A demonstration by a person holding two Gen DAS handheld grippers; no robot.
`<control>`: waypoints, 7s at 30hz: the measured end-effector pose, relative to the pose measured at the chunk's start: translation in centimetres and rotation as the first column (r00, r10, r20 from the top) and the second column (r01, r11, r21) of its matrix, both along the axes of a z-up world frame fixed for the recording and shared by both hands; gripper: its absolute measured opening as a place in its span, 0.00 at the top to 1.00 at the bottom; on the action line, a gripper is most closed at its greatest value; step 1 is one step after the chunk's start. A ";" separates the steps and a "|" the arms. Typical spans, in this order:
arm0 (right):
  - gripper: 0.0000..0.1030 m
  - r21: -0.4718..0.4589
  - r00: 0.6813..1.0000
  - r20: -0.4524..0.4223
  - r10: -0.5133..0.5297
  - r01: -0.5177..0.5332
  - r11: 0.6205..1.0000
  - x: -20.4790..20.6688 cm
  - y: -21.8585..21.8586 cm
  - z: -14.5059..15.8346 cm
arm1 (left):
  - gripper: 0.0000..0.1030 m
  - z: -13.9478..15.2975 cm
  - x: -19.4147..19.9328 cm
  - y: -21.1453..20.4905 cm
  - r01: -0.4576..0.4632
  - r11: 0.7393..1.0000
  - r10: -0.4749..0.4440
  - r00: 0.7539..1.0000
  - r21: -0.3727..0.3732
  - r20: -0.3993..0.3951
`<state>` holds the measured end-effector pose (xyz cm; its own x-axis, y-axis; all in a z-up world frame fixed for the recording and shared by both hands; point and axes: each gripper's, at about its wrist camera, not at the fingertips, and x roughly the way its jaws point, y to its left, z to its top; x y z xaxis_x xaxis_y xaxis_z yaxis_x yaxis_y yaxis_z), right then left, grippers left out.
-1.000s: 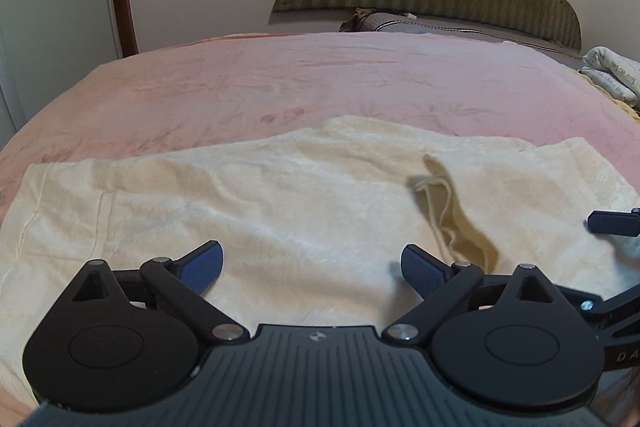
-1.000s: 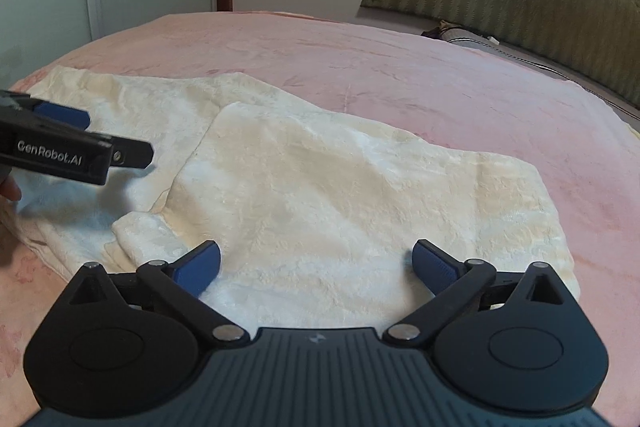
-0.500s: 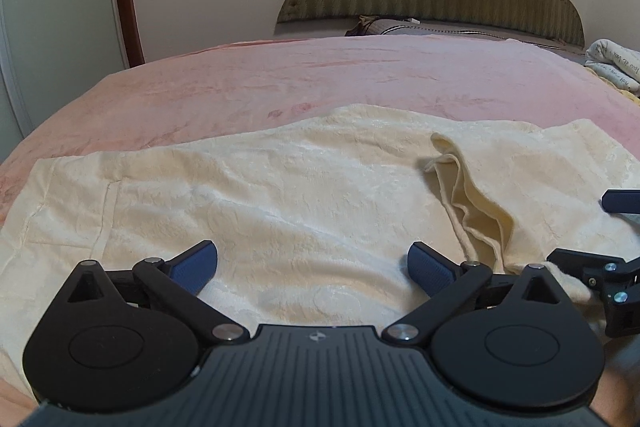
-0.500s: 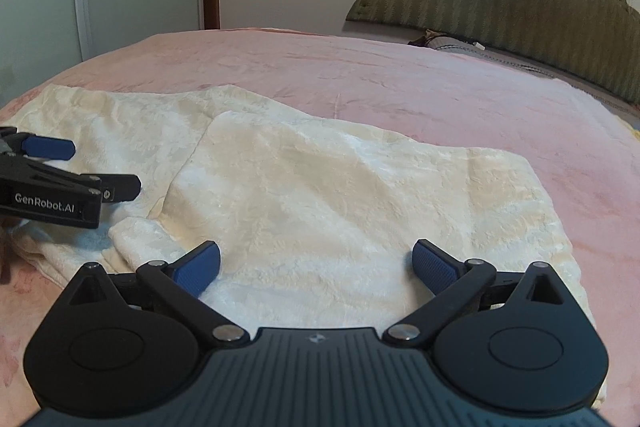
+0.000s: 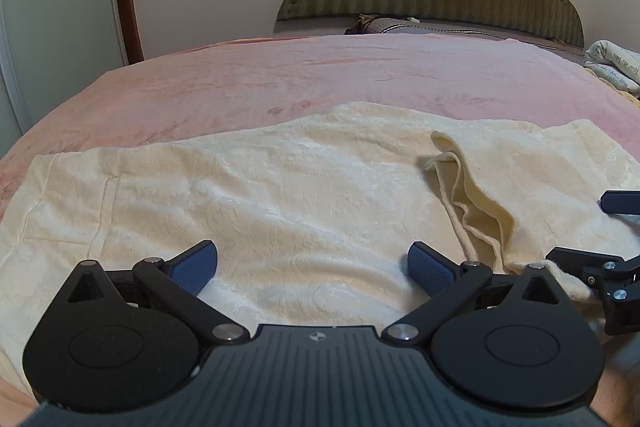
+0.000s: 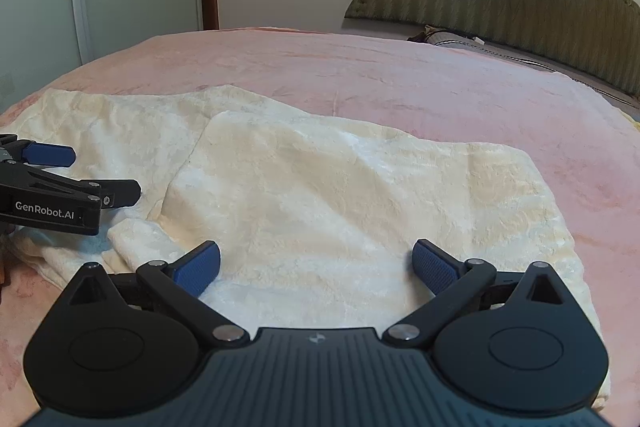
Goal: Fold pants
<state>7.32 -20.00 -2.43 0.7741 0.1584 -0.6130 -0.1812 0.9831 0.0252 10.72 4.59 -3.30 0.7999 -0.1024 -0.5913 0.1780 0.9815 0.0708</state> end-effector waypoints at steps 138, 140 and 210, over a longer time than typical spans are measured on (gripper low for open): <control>0.83 0.625 0.888 -0.022 -0.459 0.370 0.688 -4.2 -19.3 2.2 | 0.31 4.1 4.2 -20.9 0.361 0.713 -0.517 0.850 -0.601 -0.102; 0.83 0.562 0.853 0.025 -0.521 0.419 0.713 -5.1 -19.5 3.2 | 0.30 5.1 4.4 -19.2 0.337 0.739 -0.463 0.883 -0.583 -0.078; 0.00 0.305 0.996 -0.030 -0.085 0.090 0.948 0.7 -14.5 0.8 | 0.00 -0.3 -0.3 -11.5 0.247 0.967 -0.248 0.968 -0.068 -0.021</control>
